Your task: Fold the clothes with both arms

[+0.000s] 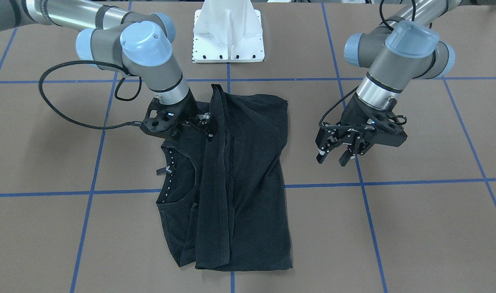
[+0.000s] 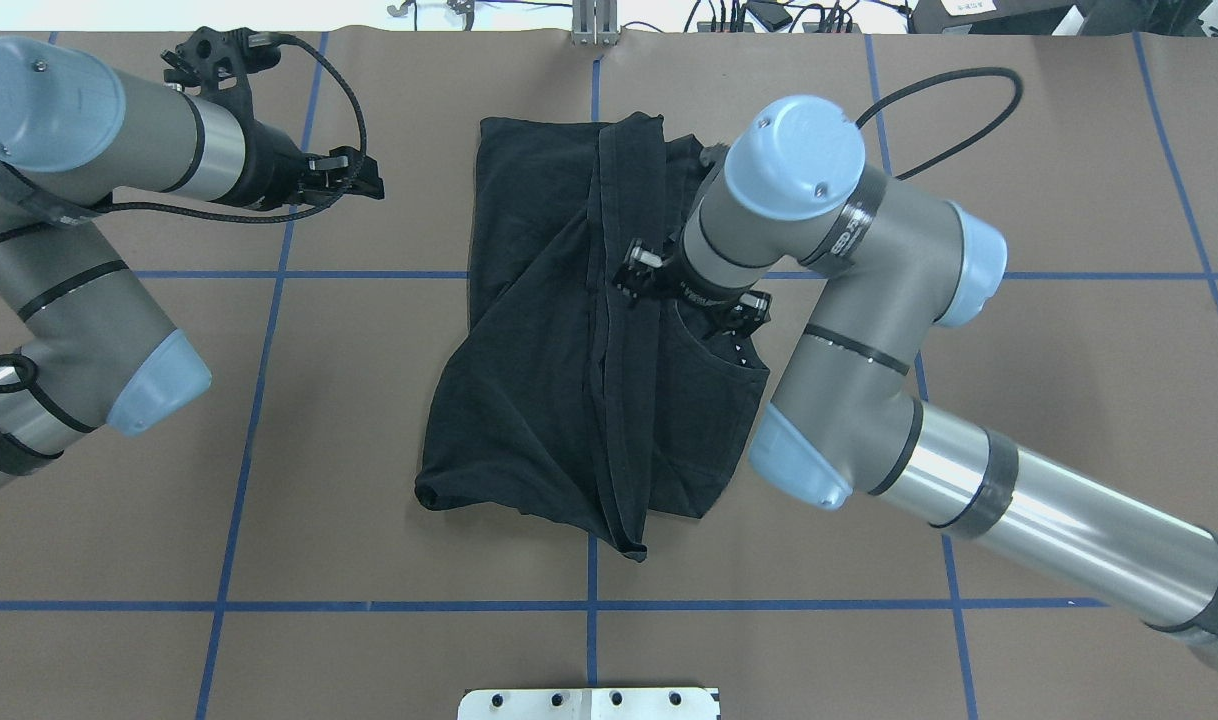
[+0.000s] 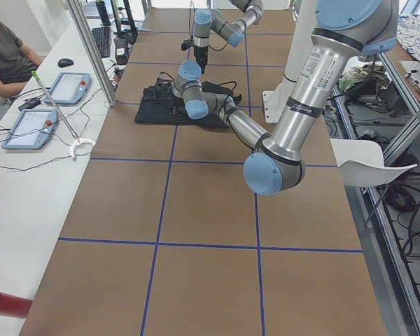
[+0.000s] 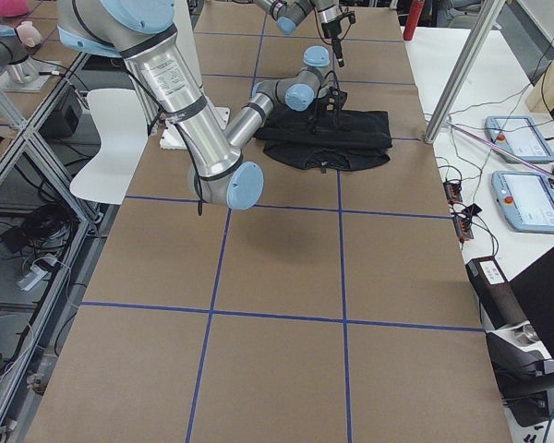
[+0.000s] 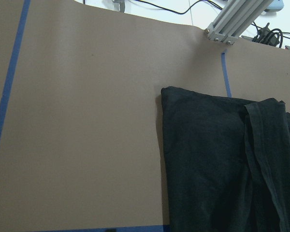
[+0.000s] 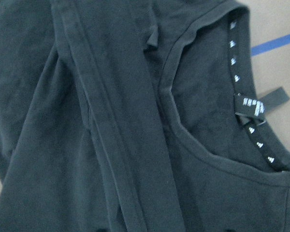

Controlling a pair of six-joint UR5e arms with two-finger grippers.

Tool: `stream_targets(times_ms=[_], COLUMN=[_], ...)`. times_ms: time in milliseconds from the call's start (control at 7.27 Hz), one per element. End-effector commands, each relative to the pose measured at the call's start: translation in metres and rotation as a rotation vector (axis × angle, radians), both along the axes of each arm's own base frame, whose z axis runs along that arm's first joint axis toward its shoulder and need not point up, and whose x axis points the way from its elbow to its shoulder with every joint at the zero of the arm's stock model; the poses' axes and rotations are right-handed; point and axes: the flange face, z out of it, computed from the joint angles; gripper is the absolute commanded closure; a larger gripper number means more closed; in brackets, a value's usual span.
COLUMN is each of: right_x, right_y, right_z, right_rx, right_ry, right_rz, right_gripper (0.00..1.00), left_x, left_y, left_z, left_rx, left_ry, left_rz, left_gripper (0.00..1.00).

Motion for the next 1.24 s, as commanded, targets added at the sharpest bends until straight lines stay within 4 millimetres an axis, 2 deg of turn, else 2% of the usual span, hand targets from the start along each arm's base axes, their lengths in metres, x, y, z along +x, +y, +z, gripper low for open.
stream_targets(times_ms=[0, 138, 275, 413, 550, 825, 963, 1101], right_x=[-0.023, -0.030, -0.050, -0.066, -0.086, -0.110, -0.120, -0.122], right_y=[0.061, 0.090, 0.114, 0.135, 0.158, 0.173, 0.182, 0.184], right_z=[-0.019, -0.031, -0.040, -0.041, -0.036, -0.021, -0.014, -0.014], right_rx=[0.161, 0.221, 0.281, 0.376, 0.441, 0.508, 0.515, 0.530], right_ry=[0.054, 0.091, 0.161, 0.208, 0.265, 0.321, 0.340, 0.346], right_rz=[-0.205, -0.269, -0.305, -0.408, -0.431, -0.509, -0.524, -0.533], right_gripper=[0.28, 0.33, 0.37, 0.38, 0.38, 0.37, 0.41, 0.49], left_x=[0.000, -0.002, -0.002, -0.002, -0.002, -0.003, -0.003, -0.003], left_y=[0.002, 0.005, 0.005, 0.005, 0.005, 0.007, 0.006, 0.006], left_z=[0.010, 0.020, 0.020, 0.021, 0.021, 0.027, 0.029, 0.030], left_rx=[-0.013, -0.022, -0.023, -0.025, -0.027, -0.039, -0.042, -0.043], left_ry=[-0.010, -0.018, -0.017, -0.018, -0.018, -0.022, -0.024, -0.025], left_rz=[0.004, 0.005, 0.005, 0.005, 0.005, 0.003, 0.003, 0.003], left_gripper=[0.31, 0.31, 0.31, 0.31, 0.30, 0.30, 0.30, 0.30])
